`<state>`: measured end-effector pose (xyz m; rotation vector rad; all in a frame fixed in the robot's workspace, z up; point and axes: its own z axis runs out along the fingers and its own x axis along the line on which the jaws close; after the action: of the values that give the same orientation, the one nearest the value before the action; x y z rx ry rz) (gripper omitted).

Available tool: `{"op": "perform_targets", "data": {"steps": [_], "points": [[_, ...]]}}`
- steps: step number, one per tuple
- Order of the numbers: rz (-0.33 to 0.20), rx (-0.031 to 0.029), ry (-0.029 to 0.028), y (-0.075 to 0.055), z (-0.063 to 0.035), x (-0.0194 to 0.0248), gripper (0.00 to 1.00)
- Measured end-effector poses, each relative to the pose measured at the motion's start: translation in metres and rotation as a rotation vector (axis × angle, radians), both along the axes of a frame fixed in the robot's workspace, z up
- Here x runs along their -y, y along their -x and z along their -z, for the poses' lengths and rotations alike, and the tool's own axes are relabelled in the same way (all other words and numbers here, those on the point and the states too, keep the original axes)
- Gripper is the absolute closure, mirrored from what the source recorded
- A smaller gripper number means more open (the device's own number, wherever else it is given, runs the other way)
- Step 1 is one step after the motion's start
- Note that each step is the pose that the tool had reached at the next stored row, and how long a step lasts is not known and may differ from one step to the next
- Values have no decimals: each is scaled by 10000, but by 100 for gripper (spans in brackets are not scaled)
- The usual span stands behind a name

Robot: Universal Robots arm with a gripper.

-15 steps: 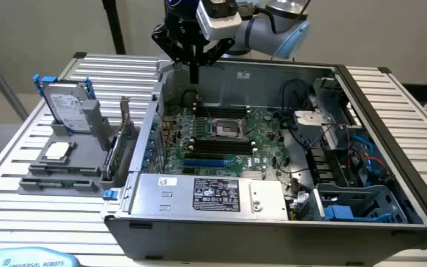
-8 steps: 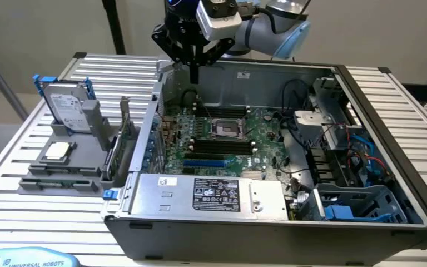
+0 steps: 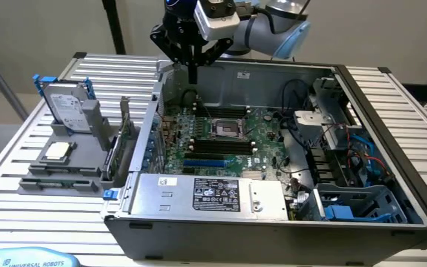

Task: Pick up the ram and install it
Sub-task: 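Reach for the ram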

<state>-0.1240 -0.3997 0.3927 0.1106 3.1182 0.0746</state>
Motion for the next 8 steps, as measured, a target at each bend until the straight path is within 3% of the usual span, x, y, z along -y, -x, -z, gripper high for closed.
{"op": "perform_targets", "data": {"steps": [8], "points": [[-1,0,-1,340,4,12,89]]}}
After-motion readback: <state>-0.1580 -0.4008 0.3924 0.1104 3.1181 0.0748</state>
